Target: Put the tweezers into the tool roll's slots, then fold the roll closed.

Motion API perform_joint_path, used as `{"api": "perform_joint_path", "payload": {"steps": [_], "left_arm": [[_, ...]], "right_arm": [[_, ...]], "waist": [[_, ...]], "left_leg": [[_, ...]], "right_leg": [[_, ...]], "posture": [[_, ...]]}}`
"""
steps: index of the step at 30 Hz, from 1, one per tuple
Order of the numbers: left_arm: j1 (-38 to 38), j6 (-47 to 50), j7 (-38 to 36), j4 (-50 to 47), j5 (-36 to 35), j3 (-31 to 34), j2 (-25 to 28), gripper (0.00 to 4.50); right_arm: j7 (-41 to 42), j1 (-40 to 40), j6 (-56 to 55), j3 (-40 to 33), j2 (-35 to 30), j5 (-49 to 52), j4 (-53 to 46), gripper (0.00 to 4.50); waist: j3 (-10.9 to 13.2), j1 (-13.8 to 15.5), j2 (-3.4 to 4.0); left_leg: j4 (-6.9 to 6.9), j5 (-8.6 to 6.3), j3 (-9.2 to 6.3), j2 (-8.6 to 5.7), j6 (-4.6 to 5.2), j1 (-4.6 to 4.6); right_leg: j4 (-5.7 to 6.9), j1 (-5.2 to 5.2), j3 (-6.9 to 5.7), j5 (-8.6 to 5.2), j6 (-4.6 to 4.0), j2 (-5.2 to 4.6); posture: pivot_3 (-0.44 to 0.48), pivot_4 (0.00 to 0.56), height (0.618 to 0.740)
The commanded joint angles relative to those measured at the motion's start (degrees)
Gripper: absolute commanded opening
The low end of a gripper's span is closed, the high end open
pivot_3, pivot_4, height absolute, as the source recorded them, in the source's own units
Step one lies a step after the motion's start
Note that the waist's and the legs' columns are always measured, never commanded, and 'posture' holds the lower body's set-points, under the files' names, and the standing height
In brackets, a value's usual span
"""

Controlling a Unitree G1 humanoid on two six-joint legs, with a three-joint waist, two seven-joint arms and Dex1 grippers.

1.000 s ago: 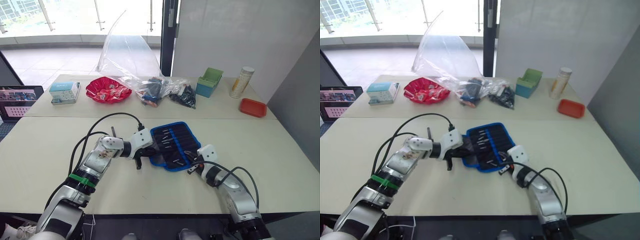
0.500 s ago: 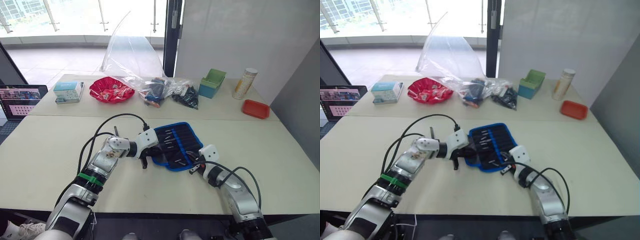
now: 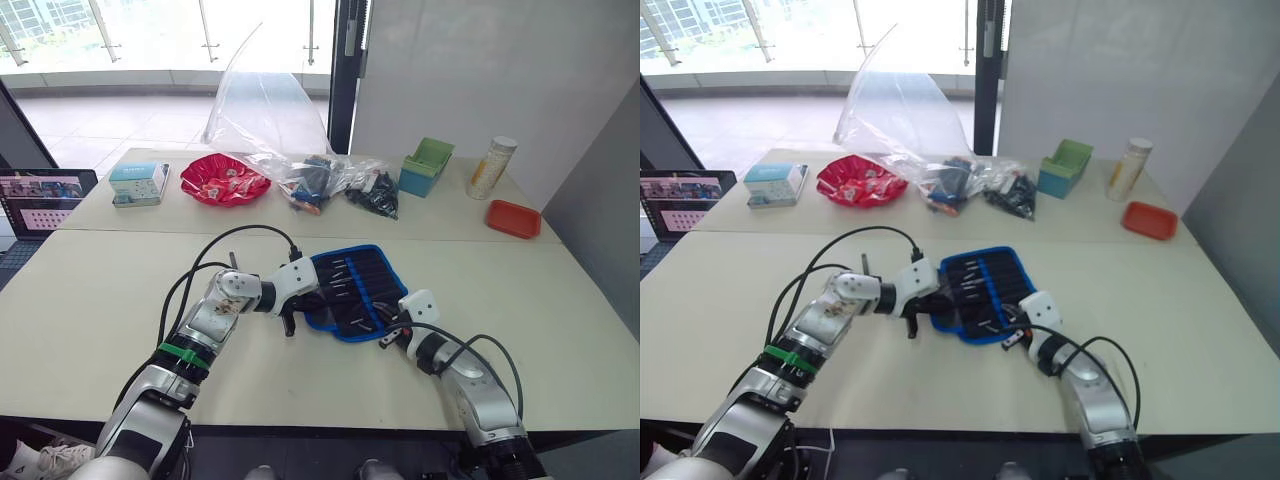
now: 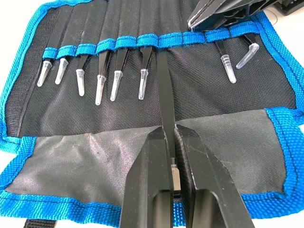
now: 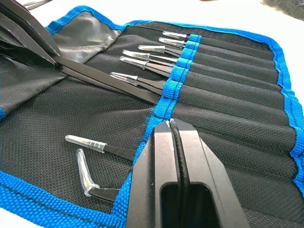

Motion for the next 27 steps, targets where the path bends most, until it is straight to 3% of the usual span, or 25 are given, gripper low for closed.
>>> {"api": "perform_joint_path", "payload": {"steps": [1,14,27], "left_arm": [[-0.2,-0.4,-1.4,-0.5,0.1,-0.9,-0.6,0.07],[3.9,2.4,-2.0,-5.9,-1.2,1.6,2.8,0.07],[-0.1,-0.5,0.2,-1.1,0.1,0.3,-3.0,0.07]], "right_arm": [[0.4,1.2,1.4,2.3,0.4,-1.6,3.7,0.0],[0.3,0.8,1.3,2.4,0.1,-1.6,4.4,0.0],[0.4,0.3,1.3,2.7,0.1,-1.6,4.7,0.0]], "waist": [[0.0,-0.1,0.0],[0.0,-0.6,0.01],[0.0,-0.6,0.0]], "left_leg": [[0.0,0.0,0.0,0.0,0.0,0.0],[-0.02,0.0,-0.01,0.02,0.0,0.02],[-0.01,0.0,-0.01,0.01,0.0,0.04]], "right_leg": [[0.0,0.0,0.0,0.0,0.0,0.0],[0.03,-0.02,0.0,0.0,0.0,0.01],[0.04,0.0,0.0,0.0,0.0,0.01]], "posture": [[0.0,0.15,0.738],[0.0,0.15,0.738],[0.0,0.15,0.738]]}}
